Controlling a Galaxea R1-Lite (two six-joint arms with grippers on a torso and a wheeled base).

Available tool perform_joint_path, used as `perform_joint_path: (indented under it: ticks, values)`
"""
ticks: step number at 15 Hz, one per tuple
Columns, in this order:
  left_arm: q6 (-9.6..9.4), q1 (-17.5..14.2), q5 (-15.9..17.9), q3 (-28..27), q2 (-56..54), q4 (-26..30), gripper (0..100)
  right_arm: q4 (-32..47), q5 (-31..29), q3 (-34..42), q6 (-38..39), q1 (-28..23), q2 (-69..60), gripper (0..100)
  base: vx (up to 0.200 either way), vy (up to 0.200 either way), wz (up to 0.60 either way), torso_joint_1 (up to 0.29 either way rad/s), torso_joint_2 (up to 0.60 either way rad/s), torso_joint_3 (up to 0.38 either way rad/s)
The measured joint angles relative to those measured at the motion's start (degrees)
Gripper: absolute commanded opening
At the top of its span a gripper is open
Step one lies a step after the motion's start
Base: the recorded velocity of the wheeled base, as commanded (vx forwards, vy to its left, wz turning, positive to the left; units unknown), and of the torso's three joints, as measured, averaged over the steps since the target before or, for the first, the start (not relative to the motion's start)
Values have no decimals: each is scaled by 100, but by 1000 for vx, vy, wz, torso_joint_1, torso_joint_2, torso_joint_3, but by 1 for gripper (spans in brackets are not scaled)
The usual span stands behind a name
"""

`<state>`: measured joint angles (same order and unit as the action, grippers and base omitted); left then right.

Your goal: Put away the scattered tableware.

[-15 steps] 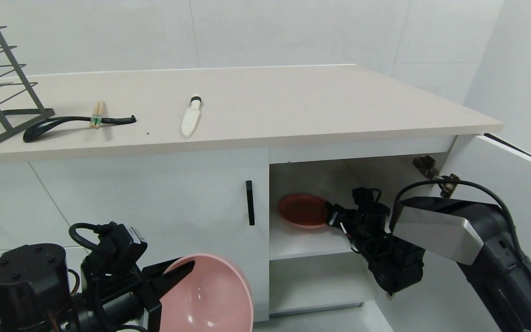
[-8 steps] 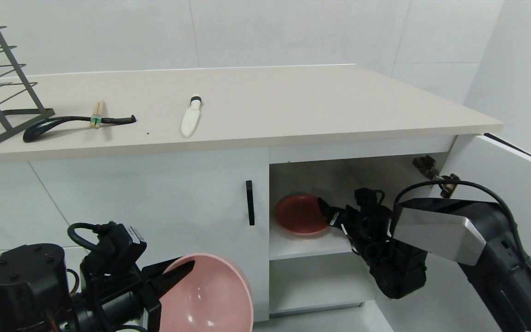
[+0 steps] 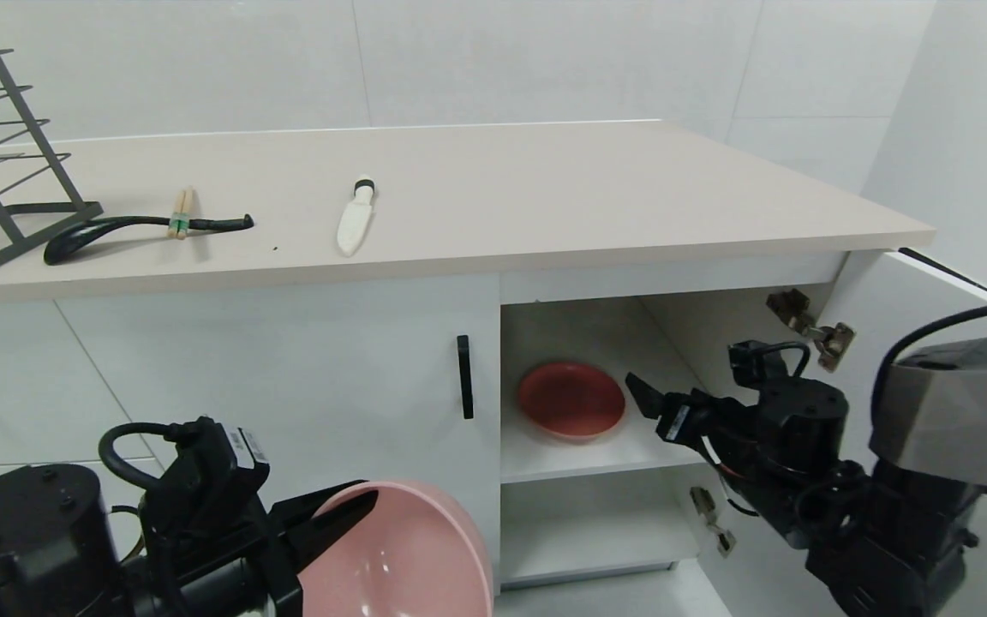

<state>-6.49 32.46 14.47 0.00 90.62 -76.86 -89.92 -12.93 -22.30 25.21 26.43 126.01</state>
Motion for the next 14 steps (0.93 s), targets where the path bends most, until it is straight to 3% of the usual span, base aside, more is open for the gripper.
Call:
perform_joint_path:
  ticks: [4,7,10,12,14]
  values:
    - [-18,66,0,-40,207,-574,0,-7,257,596,-6,271,-1054,100,0,0,0,0,0,0]
    - [-76,308,-24,-52,730,-1207,0,-5,273,1003,-247,612,-1477,100,0,0,0,0,0,0]
    - [-172,778,-30,-204,1202,-1304,0,0,273,1458,-461,733,-1841,100,0,0,0,0,0,0]
    - [-216,918,-99,-350,1409,-1310,0,-2,278,1549,-479,766,-2094,100,0,0,0,0,0,0]
    - [-443,984,-323,-540,1646,-1310,0,0,268,1626,-630,822,-2282,100,0,0,0,0,0,0]
